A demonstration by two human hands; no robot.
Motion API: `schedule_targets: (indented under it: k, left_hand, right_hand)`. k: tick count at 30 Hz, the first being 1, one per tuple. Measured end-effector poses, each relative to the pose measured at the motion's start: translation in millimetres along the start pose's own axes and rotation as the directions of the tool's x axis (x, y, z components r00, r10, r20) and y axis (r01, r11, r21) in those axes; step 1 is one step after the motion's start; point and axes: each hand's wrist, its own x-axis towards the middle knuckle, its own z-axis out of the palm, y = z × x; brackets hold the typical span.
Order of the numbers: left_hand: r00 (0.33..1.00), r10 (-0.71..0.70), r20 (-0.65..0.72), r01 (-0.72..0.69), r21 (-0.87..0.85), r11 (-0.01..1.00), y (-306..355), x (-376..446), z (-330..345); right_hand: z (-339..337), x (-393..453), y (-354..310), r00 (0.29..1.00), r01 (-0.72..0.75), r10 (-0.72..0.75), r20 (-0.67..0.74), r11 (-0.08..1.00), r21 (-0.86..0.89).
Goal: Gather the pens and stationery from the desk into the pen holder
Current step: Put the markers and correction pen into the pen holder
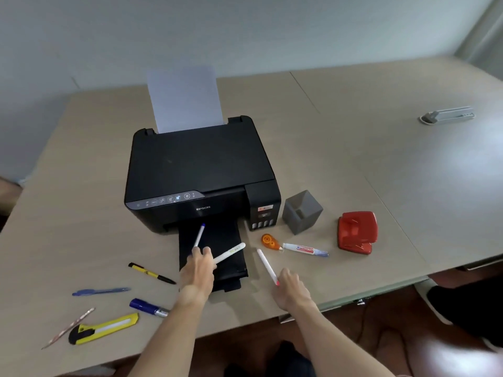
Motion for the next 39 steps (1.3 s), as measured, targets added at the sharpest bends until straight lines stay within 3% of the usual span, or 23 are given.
schedule_targets:
  k: [3, 6, 10, 14, 25, 32, 39]
  left_hand:
    - [0.997, 0.072, -0.029, -0.069, 0.1, 0.993, 2.6, 1.1, -2.9]
    - [0.987, 0.155, -0.049, -0.149, 0.11, 0.983, 12.5, 7.1, -12.8]
    - [0.977, 0.203, -0.067, -0.2, 0.055, 0.978, 32.7, 19.2, -30.7]
    - [0.962, 0.246, -0.121, -0.256, -0.074, 0.964, 55.0, 24.9, -50.4]
    - [0.946, 0.265, -0.189, -0.312, -0.294, 0.904, 91.8, 46.4, -84.1]
    - [0.911, 0.319, -0.263, -0.395, -0.331, 0.857, 129.8, 66.0, -103.3]
    - [0.891, 0.4, -0.213, -0.445, -0.251, 0.86, 185.2, 84.3, -92.3]
  right_hand:
    - [-13.3, -0.3, 6.8, 0.999, 0.011, -0.01, -0.047, 1.0, 0.017]
    - [-37.1, -1.9, 18.0, 0.971, 0.073, -0.066, -0.231, 0.997, 0.022]
    - [-88.1, 1.2, 31.5, 0.845, 0.119, -0.12, -0.521, 0.992, -0.035]
    - [-140.8, 16.1, 33.7, 0.767, 0.063, -0.11, -0.633, 0.993, -0.096]
    - [-173.3, 53.8, 3.5, 0.845, 0.175, -0.278, -0.457, 0.951, -0.255]
    - [-175.1, 61.4, 23.3, 0.857, 0.129, -0.181, -0.482, 0.982, -0.141]
    - [-153.3, 62.0, 62.5, 0.955, 0.061, -0.086, -0.285, 0.994, -0.096]
